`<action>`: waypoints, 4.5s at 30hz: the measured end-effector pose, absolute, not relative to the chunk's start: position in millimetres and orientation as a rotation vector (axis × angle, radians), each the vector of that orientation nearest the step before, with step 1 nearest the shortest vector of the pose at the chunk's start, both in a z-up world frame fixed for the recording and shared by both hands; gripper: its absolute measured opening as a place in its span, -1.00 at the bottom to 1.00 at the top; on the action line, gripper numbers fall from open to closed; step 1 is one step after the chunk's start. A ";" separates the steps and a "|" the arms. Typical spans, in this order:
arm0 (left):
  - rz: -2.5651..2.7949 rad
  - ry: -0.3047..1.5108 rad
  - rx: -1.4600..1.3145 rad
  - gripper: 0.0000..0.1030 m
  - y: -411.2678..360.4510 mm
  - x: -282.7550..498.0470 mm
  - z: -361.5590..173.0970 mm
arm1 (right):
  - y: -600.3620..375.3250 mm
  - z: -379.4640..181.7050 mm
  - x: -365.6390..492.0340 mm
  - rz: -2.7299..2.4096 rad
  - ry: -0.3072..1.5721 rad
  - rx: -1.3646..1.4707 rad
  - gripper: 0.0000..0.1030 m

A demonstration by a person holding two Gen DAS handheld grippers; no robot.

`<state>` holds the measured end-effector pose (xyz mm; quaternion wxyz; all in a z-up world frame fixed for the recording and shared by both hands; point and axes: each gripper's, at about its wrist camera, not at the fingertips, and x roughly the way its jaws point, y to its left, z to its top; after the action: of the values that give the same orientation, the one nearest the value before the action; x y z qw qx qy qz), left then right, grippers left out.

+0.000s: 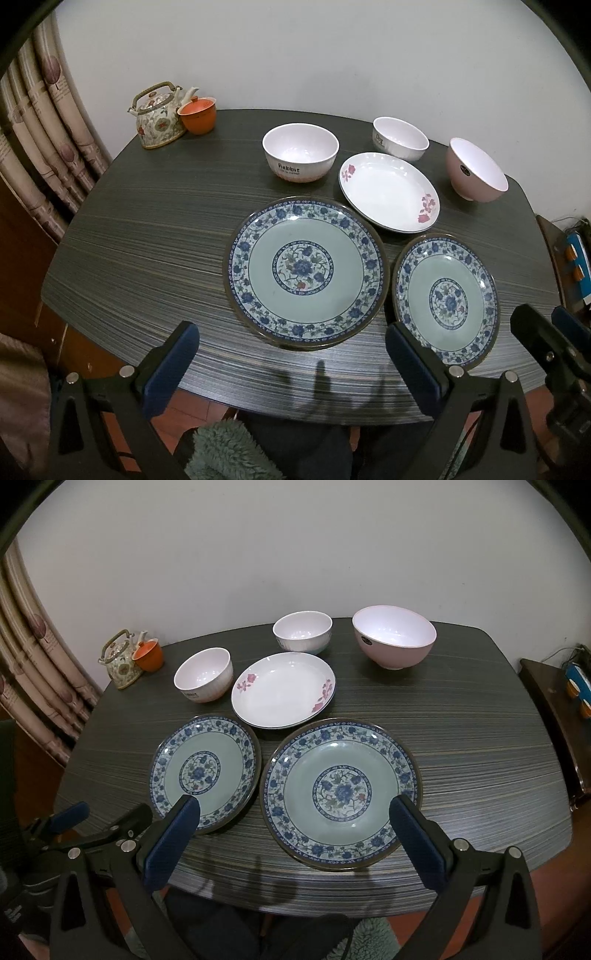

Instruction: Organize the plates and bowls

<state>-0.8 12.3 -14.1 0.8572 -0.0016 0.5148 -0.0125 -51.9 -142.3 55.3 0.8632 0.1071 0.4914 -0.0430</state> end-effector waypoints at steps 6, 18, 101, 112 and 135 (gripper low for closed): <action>-0.030 1.086 0.002 1.00 9.3 -0.2 -16.0 | -142.3 55.4 -51.2 -0.092 1.030 0.225 0.97; -0.030 1.094 0.002 1.00 8.5 1.2 -17.0 | -141.7 51.2 -53.4 -0.086 1.035 0.231 0.97; -0.167 1.358 -0.670 -0.42 147.5 107.9 -140.1 | -120.8 -120.7 126.8 0.373 1.425 0.457 -0.66; -0.171 1.372 -0.628 -0.74 144.1 111.5 -147.3 | -118.5 -122.8 126.7 0.376 1.426 0.443 -0.70; -0.146 1.275 -0.490 -0.73 179.1 106.9 -98.8 | -81.2 -77.0 94.4 0.357 1.309 0.421 -0.73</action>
<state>106.9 179.1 -98.8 0.7733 -0.2261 0.5885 -0.0675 94.4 -81.2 -77.0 0.7582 0.1933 0.6007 0.1639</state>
